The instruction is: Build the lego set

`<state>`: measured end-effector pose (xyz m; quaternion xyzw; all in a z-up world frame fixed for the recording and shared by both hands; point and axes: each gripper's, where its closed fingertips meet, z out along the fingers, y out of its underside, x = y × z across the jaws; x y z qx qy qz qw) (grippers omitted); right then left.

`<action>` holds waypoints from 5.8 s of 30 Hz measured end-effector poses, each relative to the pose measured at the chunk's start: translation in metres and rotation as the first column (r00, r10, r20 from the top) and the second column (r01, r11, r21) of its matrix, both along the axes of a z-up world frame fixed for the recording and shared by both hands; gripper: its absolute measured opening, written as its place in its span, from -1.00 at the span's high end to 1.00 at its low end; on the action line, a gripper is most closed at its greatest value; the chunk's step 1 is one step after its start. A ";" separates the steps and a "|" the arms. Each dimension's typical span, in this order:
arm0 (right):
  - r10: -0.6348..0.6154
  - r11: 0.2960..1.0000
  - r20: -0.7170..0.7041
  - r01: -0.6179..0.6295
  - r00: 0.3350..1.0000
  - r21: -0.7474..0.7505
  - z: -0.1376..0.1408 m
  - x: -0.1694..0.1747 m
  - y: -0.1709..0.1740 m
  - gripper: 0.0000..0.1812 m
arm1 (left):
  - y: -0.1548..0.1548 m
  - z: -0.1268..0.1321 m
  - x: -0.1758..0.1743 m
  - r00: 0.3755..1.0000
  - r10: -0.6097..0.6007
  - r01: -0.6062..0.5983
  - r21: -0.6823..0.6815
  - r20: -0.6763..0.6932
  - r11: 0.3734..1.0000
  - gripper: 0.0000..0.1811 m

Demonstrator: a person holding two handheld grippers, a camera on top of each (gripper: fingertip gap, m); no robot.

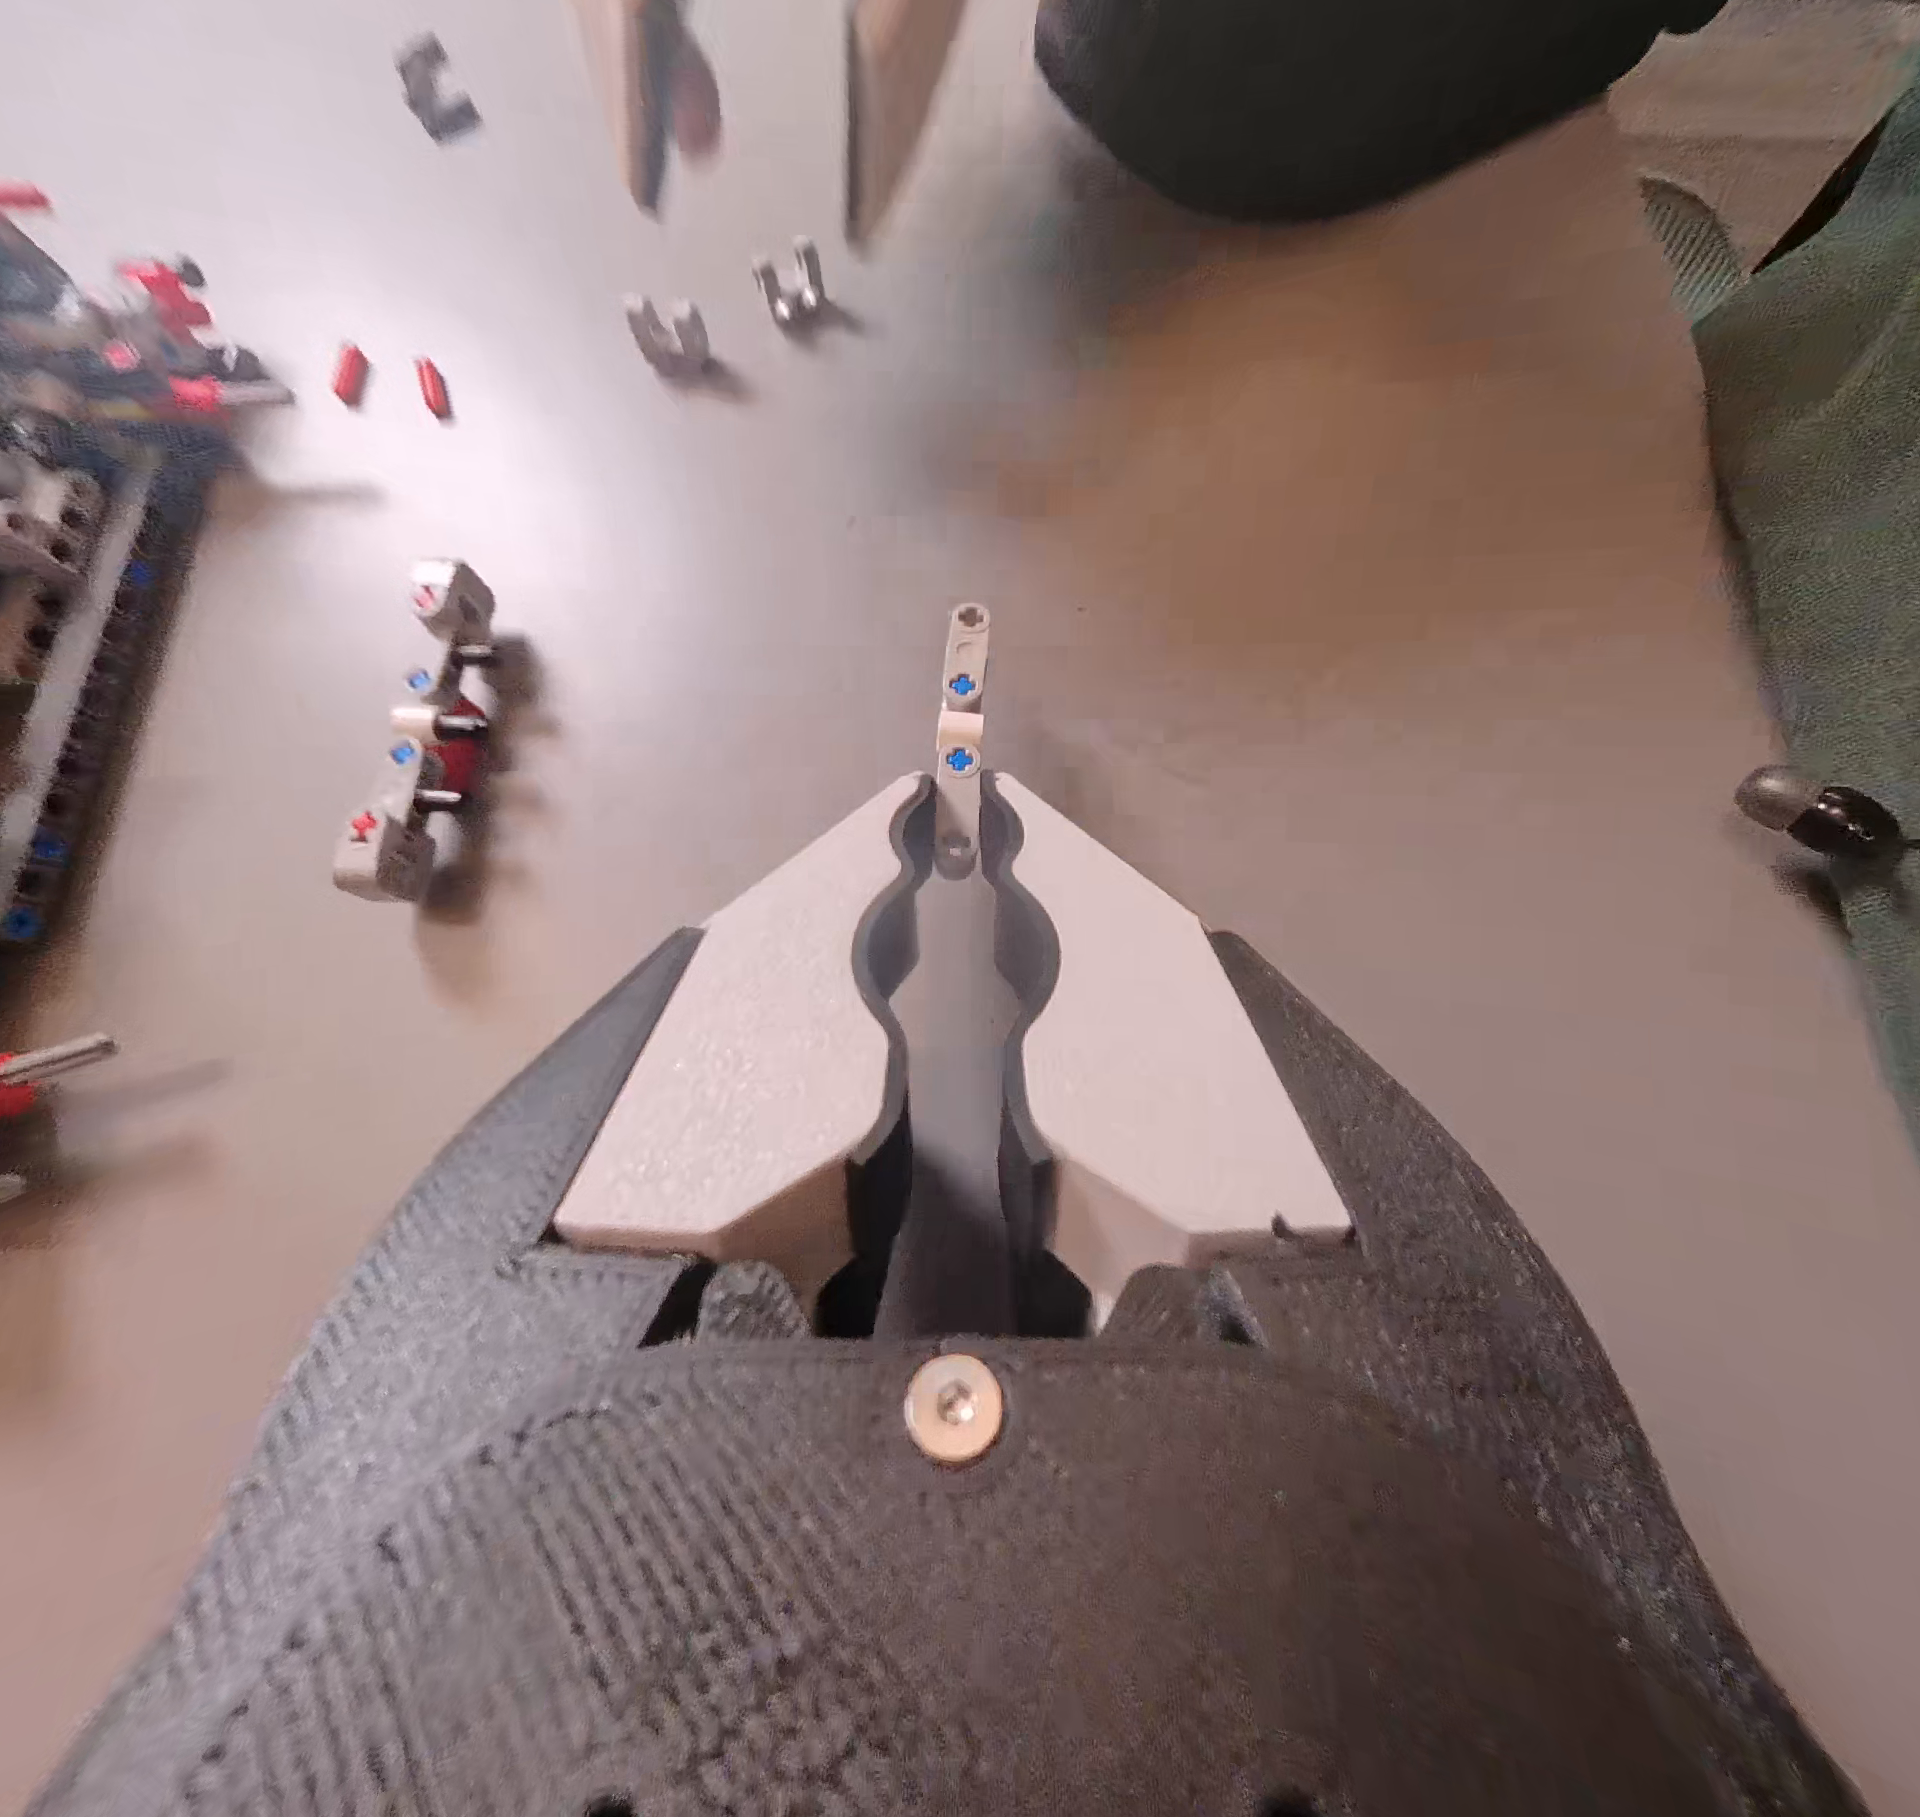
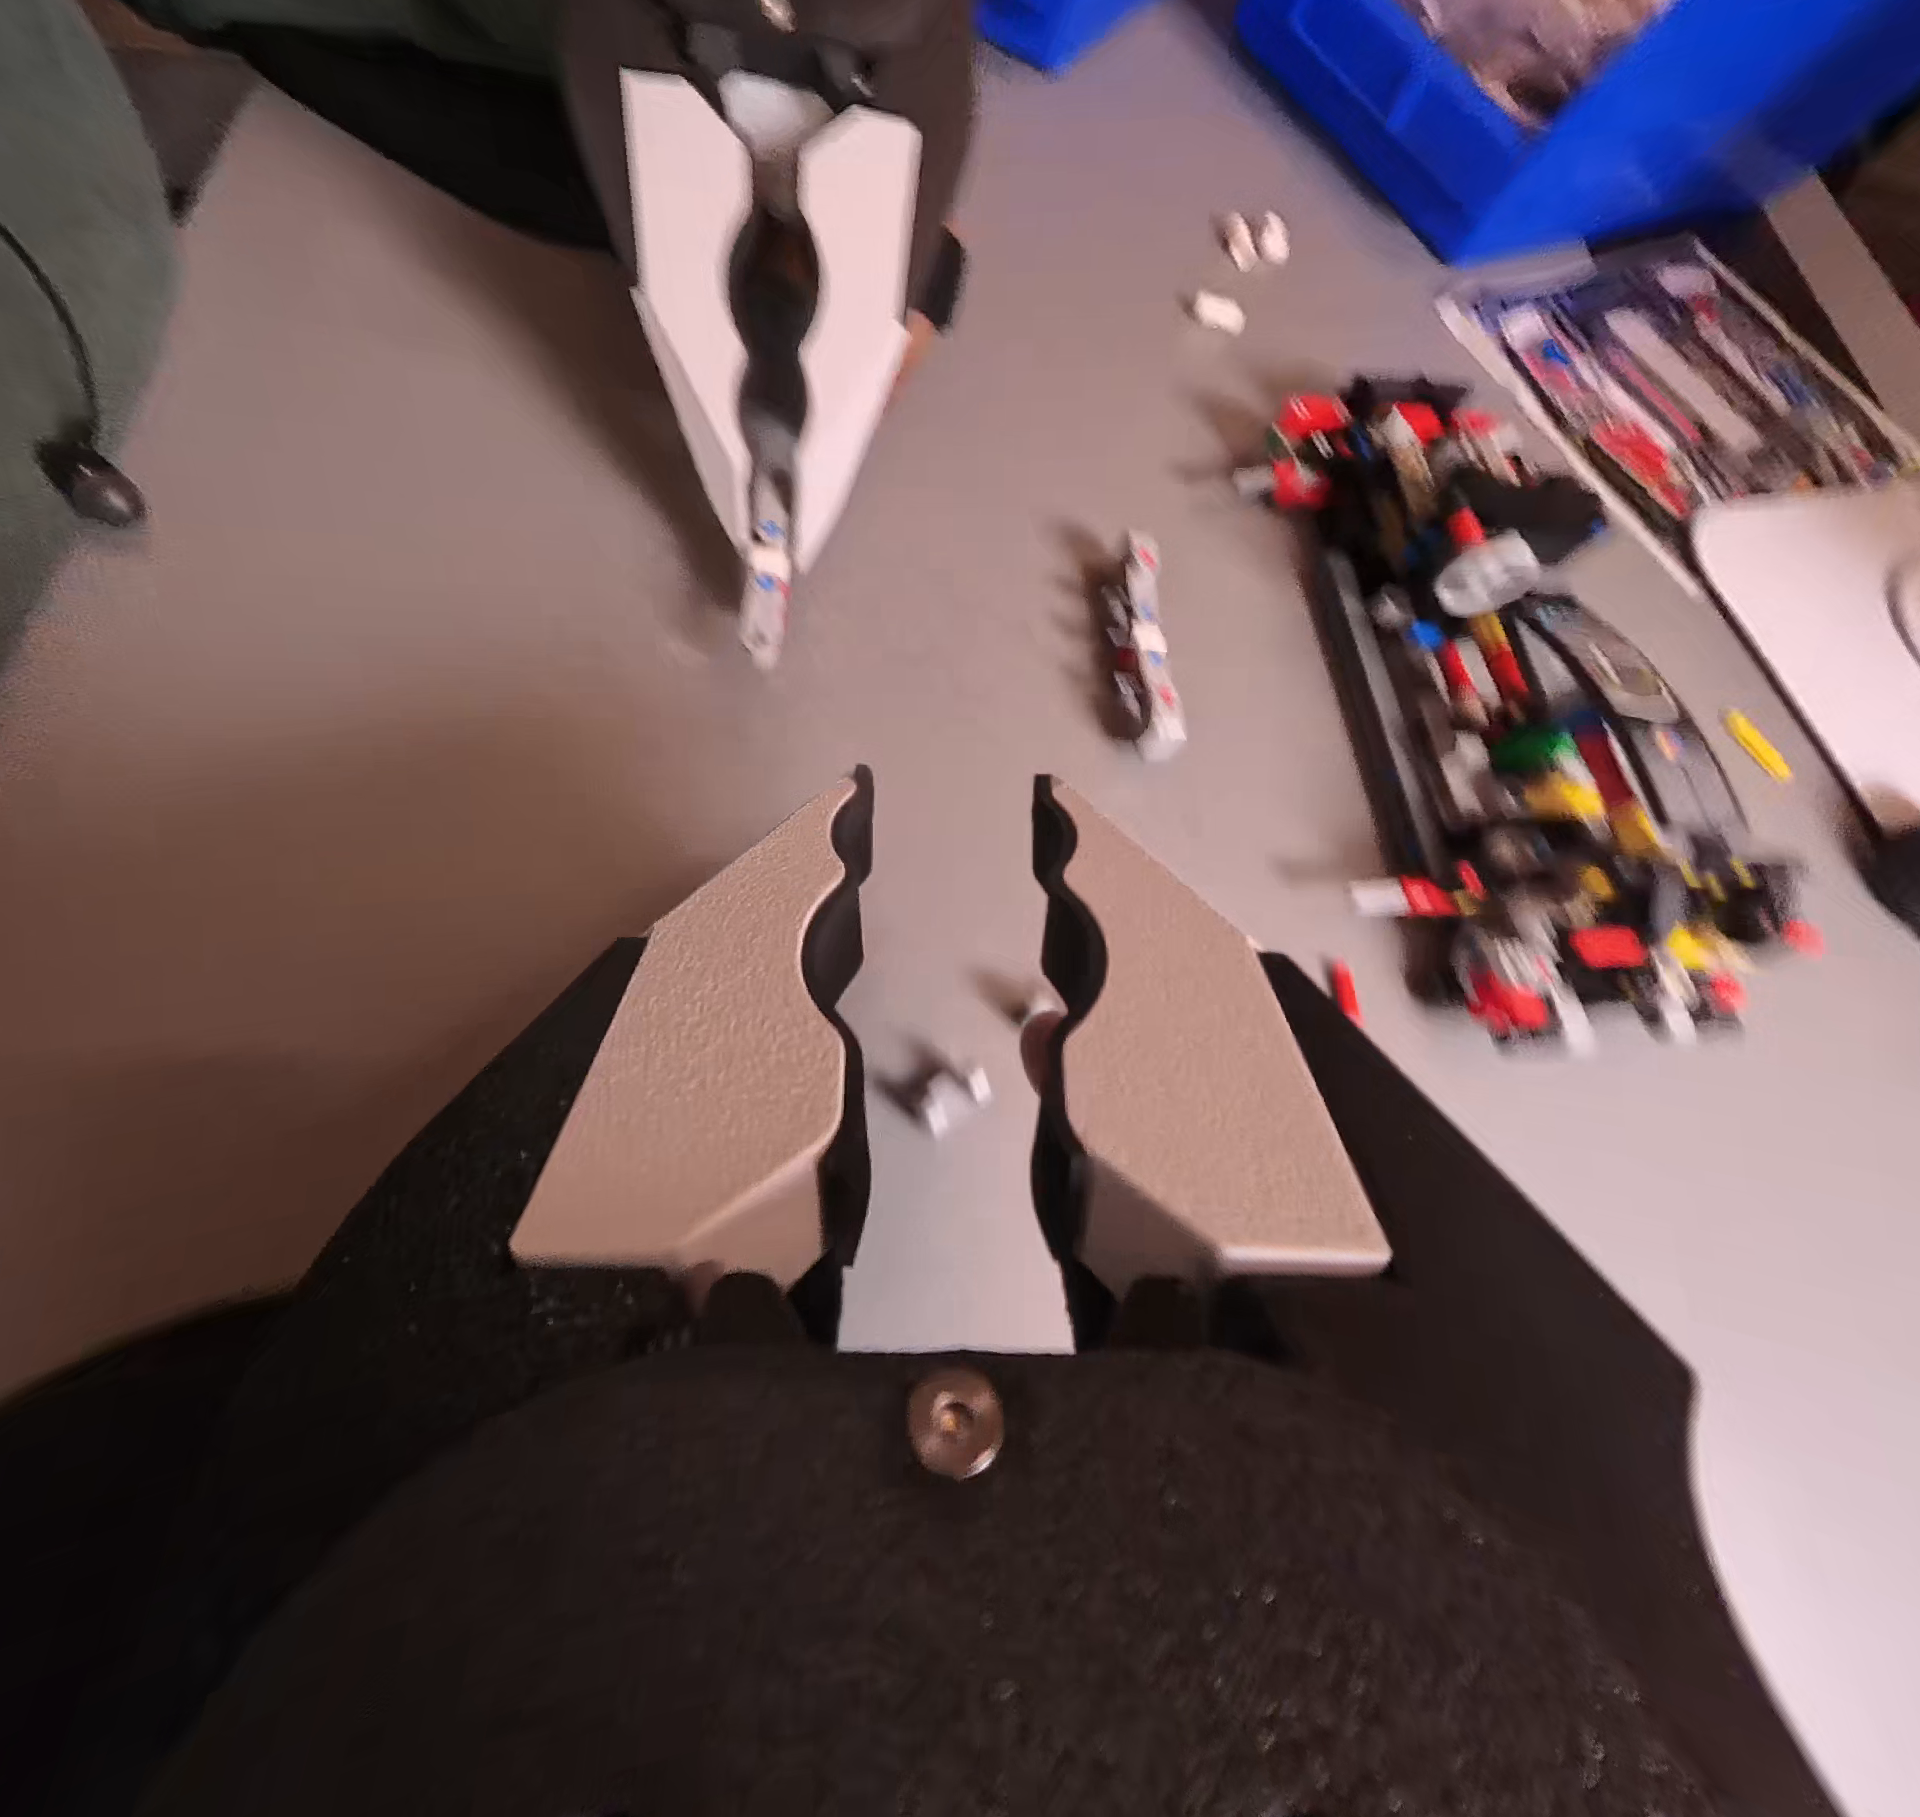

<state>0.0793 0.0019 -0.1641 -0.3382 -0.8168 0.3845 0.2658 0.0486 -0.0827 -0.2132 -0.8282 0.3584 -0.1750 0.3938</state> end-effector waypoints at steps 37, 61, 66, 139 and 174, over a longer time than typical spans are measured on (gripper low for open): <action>0.137 0.988 -0.014 -0.137 0.991 -0.077 -0.021 -0.020 -0.085 0.93 | 0.006 0.035 0.020 0.983 -0.023 0.001 0.123 0.182 0.992 0.94; 0.195 0.890 -0.494 0.060 0.847 0.453 0.021 -0.040 -0.071 0.85 | 0.021 0.072 -0.004 0.442 0.314 0.017 -0.358 0.840 0.934 0.95; 0.098 0.976 -0.445 0.003 0.890 0.220 0.026 -0.037 -0.070 0.85 | 0.021 0.079 -0.004 0.461 0.269 -0.009 -0.299 0.845 0.954 0.92; 0.035 0.954 -0.060 -0.052 0.998 -0.297 0.000 -0.027 -0.074 0.85 | 0.013 0.047 0.009 0.967 0.085 -0.116 0.117 0.239 0.986 0.94; 0.131 0.929 -0.095 -0.156 0.987 -0.335 0.002 -0.005 -0.059 0.93 | 0.018 0.037 0.019 0.984 0.046 -0.067 0.114 0.173 0.991 0.93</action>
